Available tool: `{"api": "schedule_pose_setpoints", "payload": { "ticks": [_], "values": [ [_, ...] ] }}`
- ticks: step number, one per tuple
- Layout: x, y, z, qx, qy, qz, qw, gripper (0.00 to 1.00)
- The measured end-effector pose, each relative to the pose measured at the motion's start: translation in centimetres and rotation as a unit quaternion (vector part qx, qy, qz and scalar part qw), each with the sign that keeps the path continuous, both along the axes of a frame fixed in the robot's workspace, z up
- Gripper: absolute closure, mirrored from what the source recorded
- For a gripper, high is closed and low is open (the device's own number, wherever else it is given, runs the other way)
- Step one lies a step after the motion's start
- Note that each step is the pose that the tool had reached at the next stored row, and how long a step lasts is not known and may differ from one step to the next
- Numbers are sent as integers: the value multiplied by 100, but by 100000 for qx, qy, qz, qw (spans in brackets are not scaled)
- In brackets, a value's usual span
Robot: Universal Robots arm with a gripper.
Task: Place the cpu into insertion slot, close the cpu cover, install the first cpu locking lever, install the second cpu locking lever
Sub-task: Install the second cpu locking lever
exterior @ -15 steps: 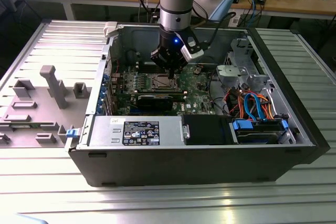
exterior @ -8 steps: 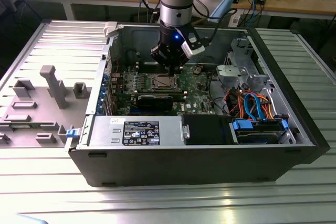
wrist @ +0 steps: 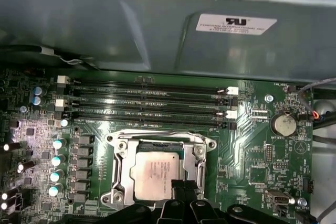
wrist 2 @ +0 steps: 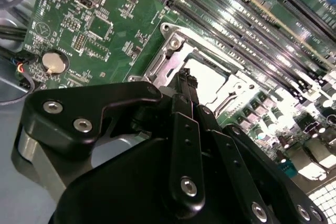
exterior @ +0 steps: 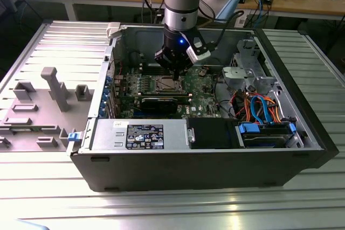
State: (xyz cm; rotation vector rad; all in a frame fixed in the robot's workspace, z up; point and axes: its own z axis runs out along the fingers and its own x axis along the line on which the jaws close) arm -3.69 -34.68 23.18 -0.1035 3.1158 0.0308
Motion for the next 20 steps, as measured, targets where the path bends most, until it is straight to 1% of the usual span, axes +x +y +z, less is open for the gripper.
{"api": "schedule_pose_setpoints", "payload": {
  "ticks": [2,4,6,7,10,12,14,16,17,18,19,20],
  "values": [
    [-1,-10,12,-14,5,-17,100000,89],
    [-4,-14,54,-1,-3,-22,100000,89],
    [-4,-31,56,10,-5,-16,100000,89],
    [-4,-48,54,2,-3,-17,100000,89],
    [-4,-119,42,10,-4,-20,100000,89],
    [-5,-175,38,-2,28,-27,100000,89],
    [-6,-211,38,7,80,-28,100000,89],
    [-10,-227,44,9,218,-40,100000,89],
    [-11,-231,47,0,344,-41,99999,89],
    [-13,-237,60,8,808,-43,99997,89],
    [-14,-239,71,3,1023,-43,99995,89],
    [-14,-240,71,25,1043,-52,99995,89]
  ]
}}
